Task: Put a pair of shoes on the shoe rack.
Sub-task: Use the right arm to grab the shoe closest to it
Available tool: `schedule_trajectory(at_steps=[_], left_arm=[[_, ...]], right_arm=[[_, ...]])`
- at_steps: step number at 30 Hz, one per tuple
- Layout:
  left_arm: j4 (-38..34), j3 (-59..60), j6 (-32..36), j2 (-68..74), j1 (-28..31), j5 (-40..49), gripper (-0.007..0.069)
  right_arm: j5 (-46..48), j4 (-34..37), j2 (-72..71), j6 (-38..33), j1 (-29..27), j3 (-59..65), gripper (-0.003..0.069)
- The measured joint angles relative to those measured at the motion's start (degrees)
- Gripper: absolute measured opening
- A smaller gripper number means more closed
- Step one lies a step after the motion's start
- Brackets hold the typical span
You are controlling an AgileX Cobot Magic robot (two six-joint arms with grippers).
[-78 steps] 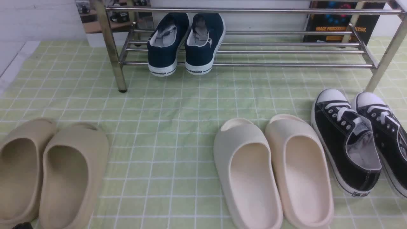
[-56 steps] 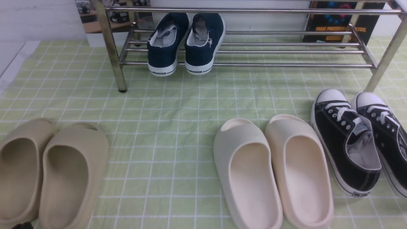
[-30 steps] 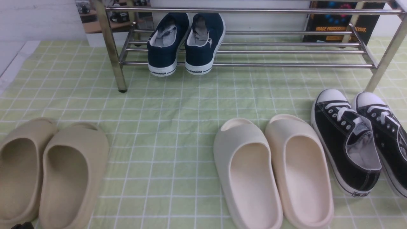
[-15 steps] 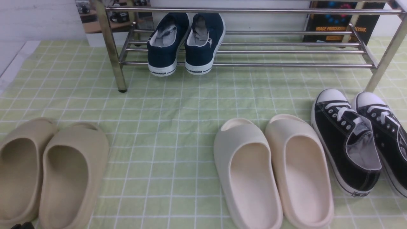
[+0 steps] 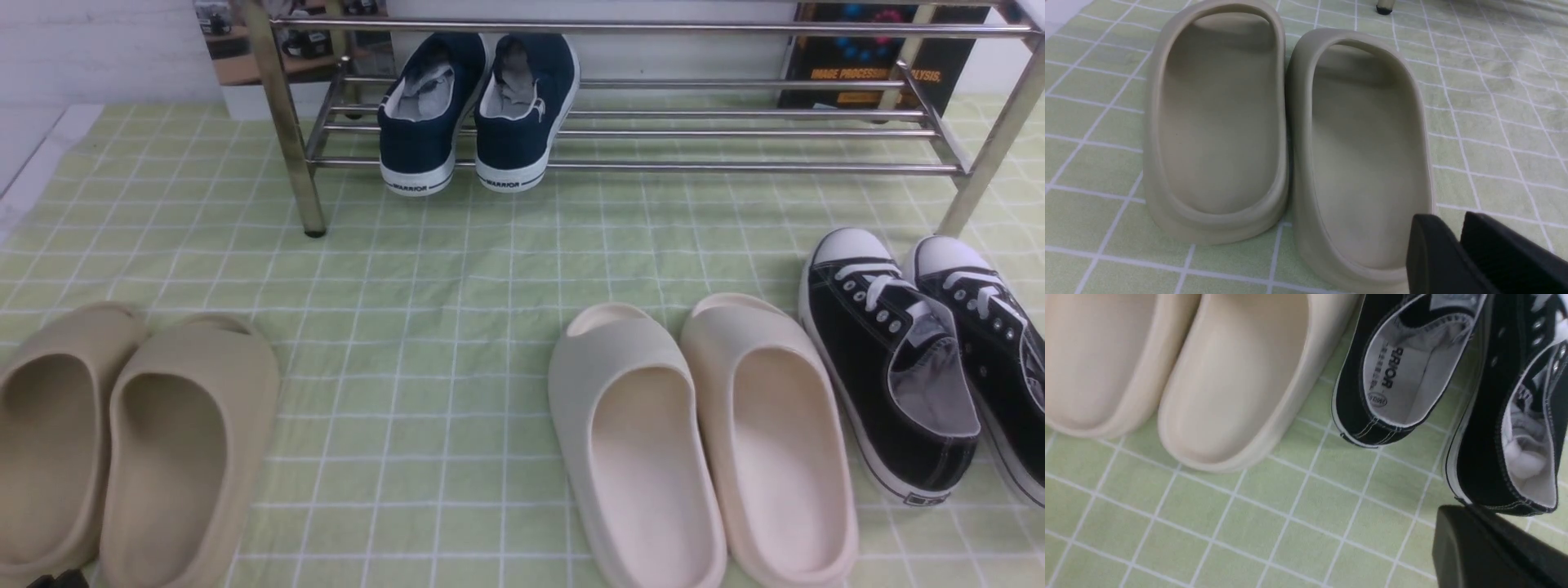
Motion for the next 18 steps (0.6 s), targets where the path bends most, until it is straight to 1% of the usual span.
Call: schedule_trajectory(at_steps=[1, 2, 4, 6, 8, 9, 10, 11, 12, 14, 15, 16, 17, 18], left_arm=[[0.00, 0.00, 0.00, 0.00, 0.00, 0.00, 0.0120], [0.00, 0.00, 0.00, 0.00, 0.00, 0.00, 0.0120], [0.00, 0.00, 0.00, 0.00, 0.00, 0.00, 0.0124], [0.00, 0.00, 0.00, 0.00, 0.00, 0.00, 0.0125], [0.00, 0.00, 0.00, 0.00, 0.00, 0.04, 0.0128], [0.00, 0.00, 0.00, 0.00, 0.00, 0.04, 0.0128], [0.00, 0.00, 0.00, 0.00, 0.00, 0.04, 0.0131], [0.00, 0.00, 0.00, 0.00, 0.00, 0.04, 0.0131], [0.00, 0.00, 0.00, 0.00, 0.00, 0.04, 0.0131], [0.00, 0.00, 0.00, 0.00, 0.00, 0.04, 0.0132], [0.00, 0.00, 0.00, 0.00, 0.00, 0.04, 0.0134], [0.00, 0.00, 0.00, 0.00, 0.00, 0.04, 0.0134], [0.00, 0.00, 0.00, 0.00, 0.00, 0.04, 0.0134], [0.00, 0.00, 0.00, 0.00, 0.00, 0.04, 0.0134]], right_arm=[[0.13, -0.38, 1.05, 0.43, 0.37, -0.15, 0.0001], [0.68, -2.39, 4.15, 3.65, 2.56, -1.17, 0.0005], [0.57, -3.79, 9.88, 8.27, 4.37, -2.96, 0.0018], [-0.02, -4.02, 13.33, 10.27, 4.82, -4.26, 0.0035], [-1.40, -4.40, 17.62, 11.23, 4.89, -5.59, 0.0093], [-1.71, -4.40, 18.35, 11.23, 4.89, -5.75, 0.0100], [-2.96, -4.59, 21.40, 11.79, 4.89, -6.05, 0.0176], [-3.40, -4.59, 22.66, 11.86, 4.89, -6.05, 0.0211], [-3.51, -4.59, 22.97, 11.86, 4.89, -6.05, 0.0220], [-4.48, -4.53, 25.27, 12.07, 4.89, -6.05, 0.0288], [-5.45, -4.22, 27.26, 12.06, 4.94, -6.05, 0.0342], [-6.36, -3.99, 28.39, 12.06, 4.98, -6.10, 0.0379], [-6.51, -3.98, 28.81, 12.06, 4.98, -6.10, 0.0388], [-7.84, -3.69, 30.39, 12.06, 5.05, -6.17, 0.0413]])
